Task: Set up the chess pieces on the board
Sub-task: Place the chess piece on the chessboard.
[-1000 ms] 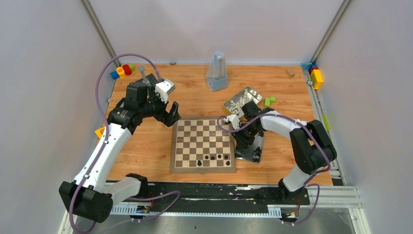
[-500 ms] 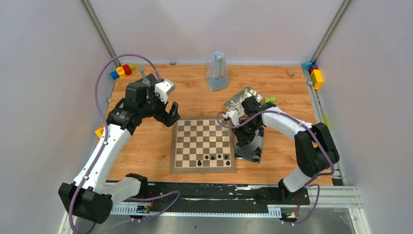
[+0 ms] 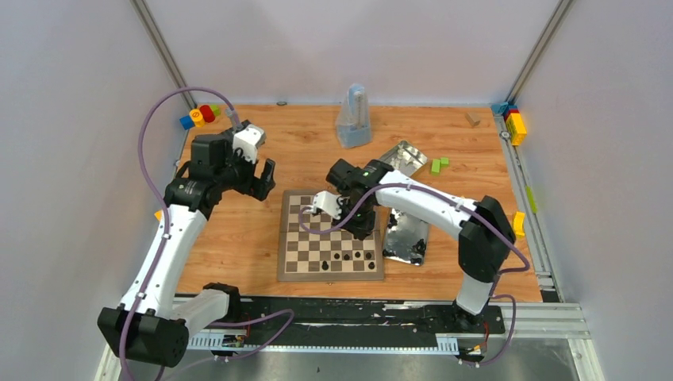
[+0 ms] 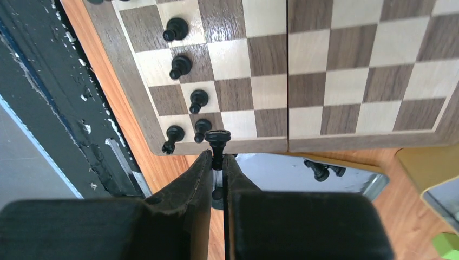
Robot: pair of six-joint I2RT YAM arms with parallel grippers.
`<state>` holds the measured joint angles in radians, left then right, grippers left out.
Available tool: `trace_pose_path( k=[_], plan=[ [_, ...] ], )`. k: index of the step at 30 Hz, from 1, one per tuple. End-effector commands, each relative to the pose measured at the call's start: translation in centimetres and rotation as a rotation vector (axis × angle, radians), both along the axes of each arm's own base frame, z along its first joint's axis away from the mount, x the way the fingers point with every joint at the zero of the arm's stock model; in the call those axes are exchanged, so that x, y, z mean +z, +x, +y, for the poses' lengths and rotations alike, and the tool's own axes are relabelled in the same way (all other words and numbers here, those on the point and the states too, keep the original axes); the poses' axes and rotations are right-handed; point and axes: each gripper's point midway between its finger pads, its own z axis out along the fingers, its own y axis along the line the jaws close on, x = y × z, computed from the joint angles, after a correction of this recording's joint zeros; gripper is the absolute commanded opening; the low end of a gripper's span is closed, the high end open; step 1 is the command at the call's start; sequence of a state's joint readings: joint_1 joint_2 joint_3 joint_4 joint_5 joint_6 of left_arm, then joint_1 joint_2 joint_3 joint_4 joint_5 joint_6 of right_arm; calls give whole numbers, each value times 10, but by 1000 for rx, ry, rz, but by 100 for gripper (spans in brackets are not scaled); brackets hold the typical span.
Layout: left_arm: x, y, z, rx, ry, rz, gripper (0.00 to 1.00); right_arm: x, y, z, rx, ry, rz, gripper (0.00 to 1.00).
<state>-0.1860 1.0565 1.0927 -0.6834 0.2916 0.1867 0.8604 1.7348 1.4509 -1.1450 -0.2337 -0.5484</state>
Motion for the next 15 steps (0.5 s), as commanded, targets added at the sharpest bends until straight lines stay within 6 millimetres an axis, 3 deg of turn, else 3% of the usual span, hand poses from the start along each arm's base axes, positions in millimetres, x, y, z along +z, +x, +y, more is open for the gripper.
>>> trace_pose_path(
  k=[1,7,15],
  plan=[
    [32,3,31,138,-20,-69,100,-1,4,-2,59,-197,-48,2],
    [38,-3,50,202,-25,-96,100,-18,23,-2,154,-384,-91,3],
    [41,-6,49,195,-46,-116,100,-30,38,-2,205,-490,-107,11]
  ],
)
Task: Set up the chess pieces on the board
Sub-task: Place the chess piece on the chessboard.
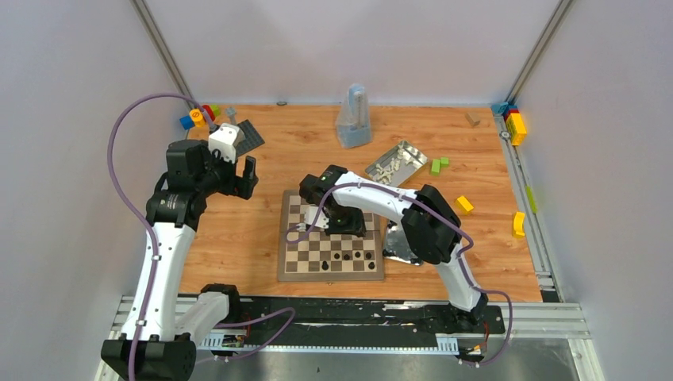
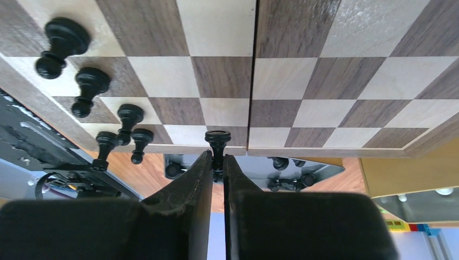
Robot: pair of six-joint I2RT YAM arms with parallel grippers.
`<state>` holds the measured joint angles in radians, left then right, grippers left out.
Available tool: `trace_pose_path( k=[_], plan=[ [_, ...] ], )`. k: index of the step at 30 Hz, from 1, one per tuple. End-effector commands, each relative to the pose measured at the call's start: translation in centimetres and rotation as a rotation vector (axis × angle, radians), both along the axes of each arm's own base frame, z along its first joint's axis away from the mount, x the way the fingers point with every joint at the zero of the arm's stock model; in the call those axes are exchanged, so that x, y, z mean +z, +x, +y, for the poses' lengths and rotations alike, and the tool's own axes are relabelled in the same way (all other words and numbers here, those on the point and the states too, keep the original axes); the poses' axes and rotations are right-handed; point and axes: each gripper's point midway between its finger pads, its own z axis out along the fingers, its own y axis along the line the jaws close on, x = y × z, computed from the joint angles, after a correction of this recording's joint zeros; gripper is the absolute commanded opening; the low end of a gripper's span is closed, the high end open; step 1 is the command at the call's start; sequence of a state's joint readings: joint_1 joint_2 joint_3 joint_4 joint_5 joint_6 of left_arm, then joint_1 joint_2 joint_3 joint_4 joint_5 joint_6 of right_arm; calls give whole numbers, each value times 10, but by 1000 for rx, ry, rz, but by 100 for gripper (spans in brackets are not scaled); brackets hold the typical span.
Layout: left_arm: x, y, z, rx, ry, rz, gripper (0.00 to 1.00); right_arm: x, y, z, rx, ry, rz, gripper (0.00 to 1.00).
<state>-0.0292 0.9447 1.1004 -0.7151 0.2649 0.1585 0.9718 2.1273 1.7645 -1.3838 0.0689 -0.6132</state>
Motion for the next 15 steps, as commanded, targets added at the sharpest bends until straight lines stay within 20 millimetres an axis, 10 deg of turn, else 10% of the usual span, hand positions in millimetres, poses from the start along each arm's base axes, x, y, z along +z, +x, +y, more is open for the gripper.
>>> trace_pose_path(
  k=[1,15],
  plan=[
    [13,1,-2,-2,-27,-40,100,15,14,-4,52,-55,-50,12],
    [8,4,-3,-14,-32,-35,100,5,16,4,59,-55,-49,21]
  ],
)
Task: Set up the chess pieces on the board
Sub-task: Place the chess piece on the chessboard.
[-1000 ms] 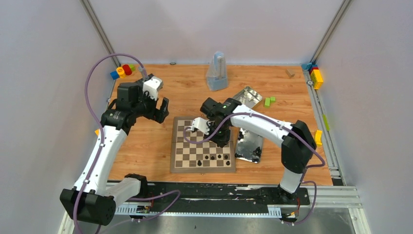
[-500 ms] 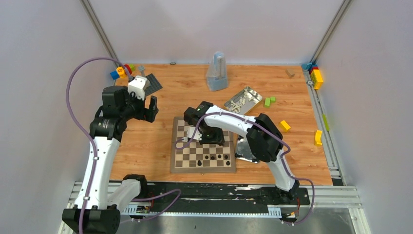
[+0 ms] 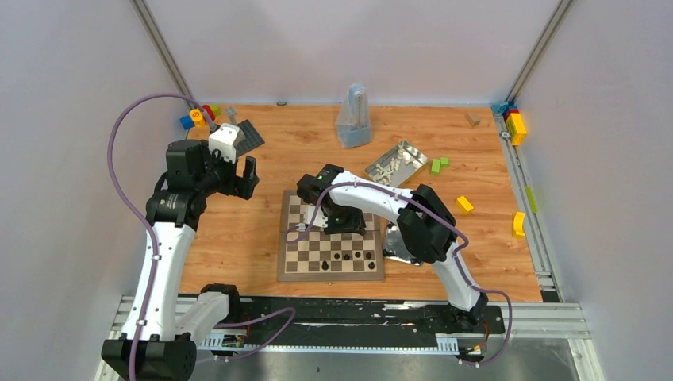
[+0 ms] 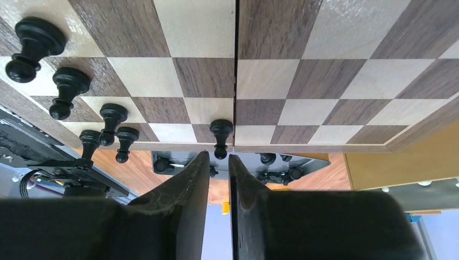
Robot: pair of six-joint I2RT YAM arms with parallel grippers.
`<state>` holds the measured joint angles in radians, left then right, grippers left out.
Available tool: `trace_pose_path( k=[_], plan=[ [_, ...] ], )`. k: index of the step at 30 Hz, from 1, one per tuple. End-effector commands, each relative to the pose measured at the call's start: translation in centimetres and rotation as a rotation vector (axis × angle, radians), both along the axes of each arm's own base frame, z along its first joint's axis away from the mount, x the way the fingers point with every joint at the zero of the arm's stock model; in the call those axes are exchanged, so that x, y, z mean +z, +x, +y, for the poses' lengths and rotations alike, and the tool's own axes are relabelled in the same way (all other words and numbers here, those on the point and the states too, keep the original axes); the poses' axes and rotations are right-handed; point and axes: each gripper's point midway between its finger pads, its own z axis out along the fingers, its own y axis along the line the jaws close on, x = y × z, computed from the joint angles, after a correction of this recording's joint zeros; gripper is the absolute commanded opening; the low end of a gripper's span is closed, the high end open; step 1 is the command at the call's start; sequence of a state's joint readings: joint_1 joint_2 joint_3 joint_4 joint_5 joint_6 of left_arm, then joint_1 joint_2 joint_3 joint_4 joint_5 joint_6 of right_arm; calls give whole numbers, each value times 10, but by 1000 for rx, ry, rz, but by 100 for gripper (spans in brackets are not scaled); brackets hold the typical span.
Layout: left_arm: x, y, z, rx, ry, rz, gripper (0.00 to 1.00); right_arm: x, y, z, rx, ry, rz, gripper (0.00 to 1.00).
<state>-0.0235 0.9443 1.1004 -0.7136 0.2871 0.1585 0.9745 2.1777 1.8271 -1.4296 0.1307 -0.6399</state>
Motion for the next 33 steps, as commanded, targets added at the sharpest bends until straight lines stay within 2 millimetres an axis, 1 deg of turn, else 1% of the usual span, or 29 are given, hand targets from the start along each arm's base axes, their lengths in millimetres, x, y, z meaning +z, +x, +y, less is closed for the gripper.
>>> trace_pose_path(
  k=[1,4,10,12,16,17,20,33],
  plan=[
    [7,5,-1,0,-20,-33,100,5,5,7,20,14,-23,21],
    [7,5,-1,-1,-19,-32,100,6,4,9,11,36,-24,22],
    [7,5,-2,-8,-24,-32,100,14,0,12,-26,112,-30,33],
    [7,5,-3,-10,-26,-32,100,16,-1,12,-44,142,-30,34],
    [5,5,-3,-14,-28,-29,100,15,-2,14,-95,212,-16,33],
    [6,5,-4,-14,-29,-30,100,13,-5,16,-112,241,6,32],
    [6,5,-4,-18,-31,-30,100,12,-5,14,-147,285,16,31],
    [4,5,-4,-17,-33,-24,100,4,9,14,-216,379,9,30]
  ],
)
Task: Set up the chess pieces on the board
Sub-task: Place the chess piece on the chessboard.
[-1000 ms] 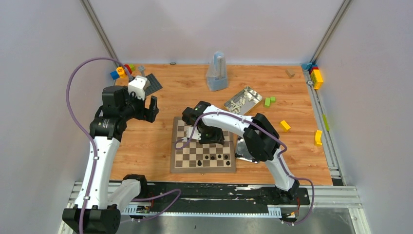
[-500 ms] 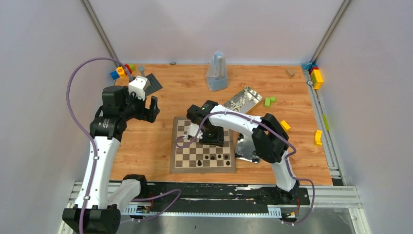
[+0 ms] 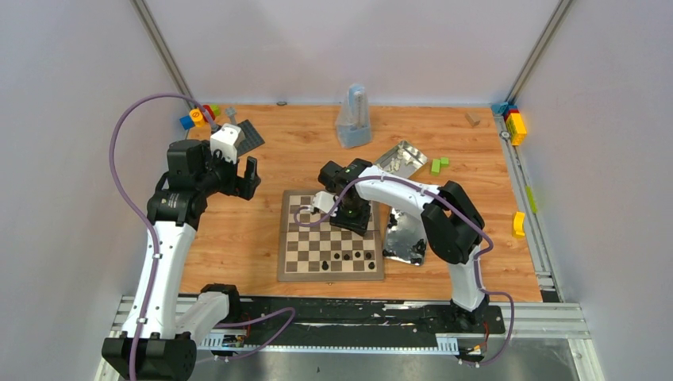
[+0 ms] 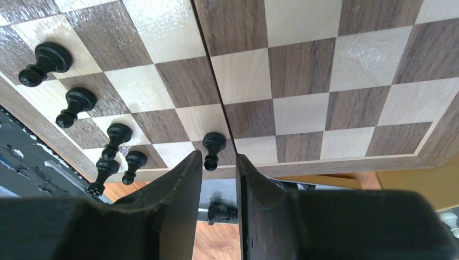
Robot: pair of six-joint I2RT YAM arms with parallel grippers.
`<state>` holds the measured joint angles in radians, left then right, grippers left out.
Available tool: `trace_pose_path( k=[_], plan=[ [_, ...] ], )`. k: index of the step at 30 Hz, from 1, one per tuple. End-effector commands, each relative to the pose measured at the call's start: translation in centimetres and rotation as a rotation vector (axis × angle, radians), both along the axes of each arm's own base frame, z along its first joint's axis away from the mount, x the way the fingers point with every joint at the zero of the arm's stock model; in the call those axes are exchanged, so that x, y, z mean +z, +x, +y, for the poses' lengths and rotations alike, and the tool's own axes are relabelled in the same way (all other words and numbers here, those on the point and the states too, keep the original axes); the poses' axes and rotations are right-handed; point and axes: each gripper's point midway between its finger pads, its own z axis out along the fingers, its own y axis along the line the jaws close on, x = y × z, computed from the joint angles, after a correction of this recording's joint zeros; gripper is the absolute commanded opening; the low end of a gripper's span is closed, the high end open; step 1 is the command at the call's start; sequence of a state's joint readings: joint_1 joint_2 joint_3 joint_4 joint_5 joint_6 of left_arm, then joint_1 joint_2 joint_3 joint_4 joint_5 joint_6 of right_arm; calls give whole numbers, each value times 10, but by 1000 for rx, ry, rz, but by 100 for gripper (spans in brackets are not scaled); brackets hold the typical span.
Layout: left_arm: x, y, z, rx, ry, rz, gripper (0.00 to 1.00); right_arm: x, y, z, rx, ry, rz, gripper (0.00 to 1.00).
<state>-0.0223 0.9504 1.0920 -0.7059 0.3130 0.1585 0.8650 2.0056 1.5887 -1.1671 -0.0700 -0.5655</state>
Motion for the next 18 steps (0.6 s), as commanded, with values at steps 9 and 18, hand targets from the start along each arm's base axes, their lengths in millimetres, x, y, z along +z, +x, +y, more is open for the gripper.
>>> trace_pose_path(
  k=[9,18],
  plan=[
    [5,5,-1,-1,-21,-24,100,9,6,13,-33,100,-17,21],
    [3,5,-1,0,-18,-24,100,14,3,15,-42,115,-8,9]
  ],
)
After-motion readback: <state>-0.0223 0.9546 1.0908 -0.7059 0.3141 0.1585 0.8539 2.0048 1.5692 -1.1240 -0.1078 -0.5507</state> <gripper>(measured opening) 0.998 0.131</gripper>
